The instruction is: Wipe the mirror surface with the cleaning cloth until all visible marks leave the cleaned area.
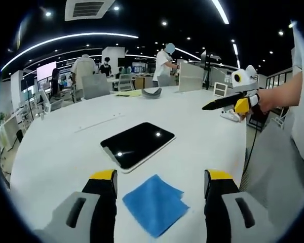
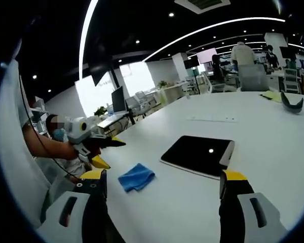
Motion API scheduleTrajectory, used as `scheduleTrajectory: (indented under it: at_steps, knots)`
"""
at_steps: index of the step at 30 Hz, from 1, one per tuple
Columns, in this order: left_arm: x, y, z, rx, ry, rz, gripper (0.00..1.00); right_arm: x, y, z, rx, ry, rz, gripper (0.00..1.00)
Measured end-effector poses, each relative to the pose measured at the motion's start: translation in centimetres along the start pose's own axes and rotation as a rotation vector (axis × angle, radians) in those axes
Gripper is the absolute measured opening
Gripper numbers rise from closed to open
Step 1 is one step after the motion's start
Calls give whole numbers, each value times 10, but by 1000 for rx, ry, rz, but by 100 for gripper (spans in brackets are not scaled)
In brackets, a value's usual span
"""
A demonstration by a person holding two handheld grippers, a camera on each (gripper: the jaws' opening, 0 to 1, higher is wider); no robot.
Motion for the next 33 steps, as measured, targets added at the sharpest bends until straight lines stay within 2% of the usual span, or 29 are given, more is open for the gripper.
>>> scheduleTrajectory:
  at_steps: [3,8,11,14,17,21,22,25,31,32,33]
  knots:
    - [10,-3,-14,61,-31,35,58,3,0,-1,0,-7,-8,92]
    - [20,-17,-33,87,-7,23,39,7,-1,-2,10,-5,-20,90]
    - [20,-27,-50,139,12,-9,32,6,0,-1,8,-12,-34,90]
    - [13,-36,-65,183,-6,-55,25,6,0,-1,14,-14,-44,90]
    - [13,-44,-74,203,-35,-47,25,6,-1,-2,20,-16,-50,90]
    - [16,-50,-83,212,-28,-37,23,5,0,-4,25,-23,-62,90]
    - [17,-51,-82,186,-57,-33,22,5,0,-4,28,-25,-66,90]
    - [19,-49,-83,161,-83,-35,19,3,1,-3,28,-25,-73,90]
    - [18,-48,-83,161,-117,-32,18,-1,0,-5,38,-26,-80,89]
    - [17,-49,-83,161,-124,-31,15,-1,0,-5,38,-26,-82,89]
    - [13,-49,-83,163,-174,-52,6,-2,0,-4,37,-27,-83,89]
Point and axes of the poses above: the point that each gripper's makers call its tool centre point, and the gripper's own axes: y roughly backward along the fingers, x roughly to its left, z roughly out of its top, the point moved 2 cm from there along y, roughly backward along the fingers, and after that the axes turned 3 degrees about x, right-handed, at the moved point
